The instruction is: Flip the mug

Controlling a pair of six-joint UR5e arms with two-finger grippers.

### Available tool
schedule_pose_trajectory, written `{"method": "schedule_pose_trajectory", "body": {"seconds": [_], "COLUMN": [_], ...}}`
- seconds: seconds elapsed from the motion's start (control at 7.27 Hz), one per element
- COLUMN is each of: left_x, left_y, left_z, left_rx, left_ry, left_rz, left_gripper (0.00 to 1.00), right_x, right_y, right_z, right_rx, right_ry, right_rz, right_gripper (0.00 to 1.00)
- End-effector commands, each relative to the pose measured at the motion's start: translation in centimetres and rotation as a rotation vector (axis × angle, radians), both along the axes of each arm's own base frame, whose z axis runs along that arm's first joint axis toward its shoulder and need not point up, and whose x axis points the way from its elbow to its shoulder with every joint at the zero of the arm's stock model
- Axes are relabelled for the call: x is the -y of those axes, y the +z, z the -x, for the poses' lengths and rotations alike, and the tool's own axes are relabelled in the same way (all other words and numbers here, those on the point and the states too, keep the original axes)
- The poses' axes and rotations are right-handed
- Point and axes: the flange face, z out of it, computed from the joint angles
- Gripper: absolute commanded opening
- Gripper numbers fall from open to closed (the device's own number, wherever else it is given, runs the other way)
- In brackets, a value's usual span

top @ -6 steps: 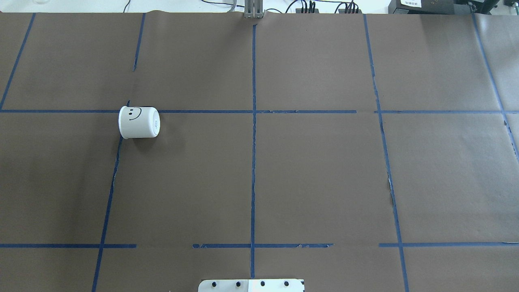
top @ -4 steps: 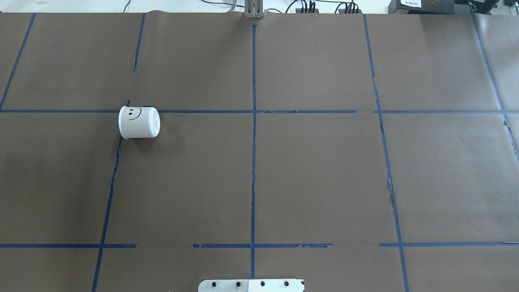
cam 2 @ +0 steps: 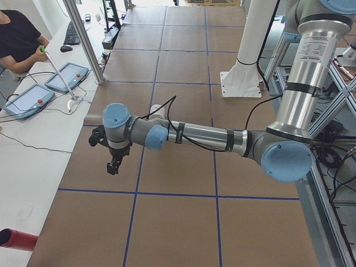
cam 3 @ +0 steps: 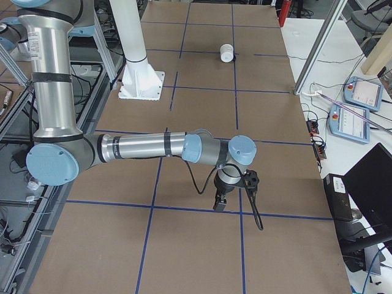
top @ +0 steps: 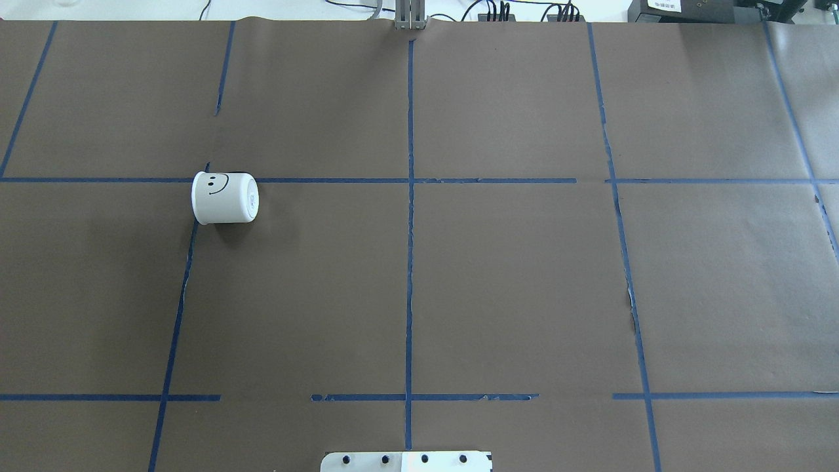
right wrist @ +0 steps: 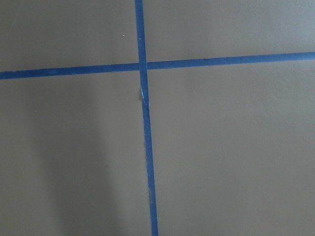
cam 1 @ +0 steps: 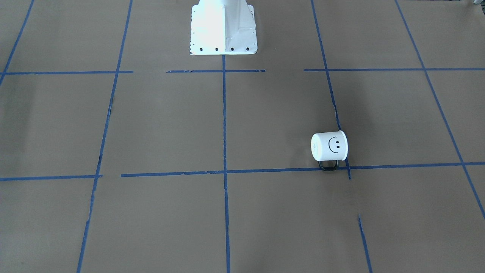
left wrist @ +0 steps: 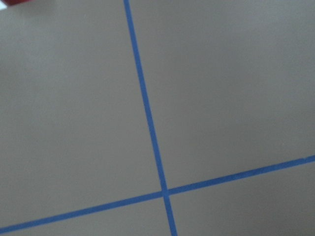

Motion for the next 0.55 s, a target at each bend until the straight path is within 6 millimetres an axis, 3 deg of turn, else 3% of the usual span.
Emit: {"method": "schedule_pose_trajectory", "body": {"seconds": [0.0, 0.14, 0.41], "left_x": [0.0, 0.2, -1.2], "left_y": [-1.8, -2.1, -3.6], "left_z": [-8.5, -11.0, -16.3], "left_rx": [-0.041, -0.076, -0.233], "left_ry": [0.113, 0.105, -0.029], "left_rz": [-0.189, -0.198, -0.047], "left_gripper": [1.00, 1.00, 1.00], "right_x": [0.0, 0.0, 0.0], "right_y": [0.0, 0.0, 0.0], "right_z": [0.0, 0.0, 0.0], "right_rx": [0.000, 0.000, 0.000], "right_ry": [0.000, 0.000, 0.000], "right_rz": [0.000, 0.000, 0.000], "right_gripper": [1.00, 1.00, 1.00]}}
